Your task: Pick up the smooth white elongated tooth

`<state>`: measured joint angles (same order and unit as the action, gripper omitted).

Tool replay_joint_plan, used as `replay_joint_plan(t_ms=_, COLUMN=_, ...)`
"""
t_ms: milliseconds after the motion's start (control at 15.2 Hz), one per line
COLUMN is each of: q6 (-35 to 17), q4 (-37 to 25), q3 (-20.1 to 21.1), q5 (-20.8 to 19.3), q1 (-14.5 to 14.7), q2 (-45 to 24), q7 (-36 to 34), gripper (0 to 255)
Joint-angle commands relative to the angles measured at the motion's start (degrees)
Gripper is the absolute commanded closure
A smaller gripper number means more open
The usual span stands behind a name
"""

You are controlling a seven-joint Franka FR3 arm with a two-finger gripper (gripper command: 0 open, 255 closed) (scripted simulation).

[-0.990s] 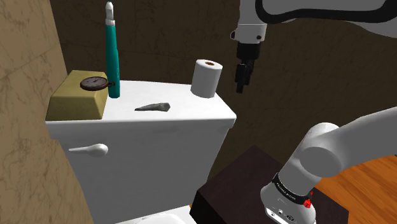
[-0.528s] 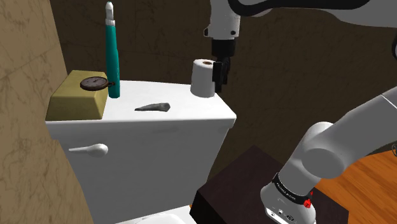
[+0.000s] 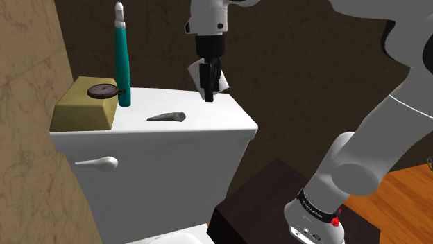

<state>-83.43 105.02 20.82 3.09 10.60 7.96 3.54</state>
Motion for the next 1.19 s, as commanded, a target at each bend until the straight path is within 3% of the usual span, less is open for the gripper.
replay_joint_plan(t_ms=0, q6=0.59, q4=-3.73, q3=1.36, q5=-0.36, q1=0.96, q2=-4.32, q7=-0.38, gripper=0)
replay_joint_plan(t_ms=528, q6=5.12, q4=-21.29, q3=6.46, q5=-3.4, q1=6.92, q2=-19.71, q7=-3.24, gripper=0)
replay_joint_plan(t_ms=1122, q6=-0.96, q4=-14.53, q3=6.26, q5=-3.19, q1=6.54, q2=-18.98, q7=-2.68, gripper=0)
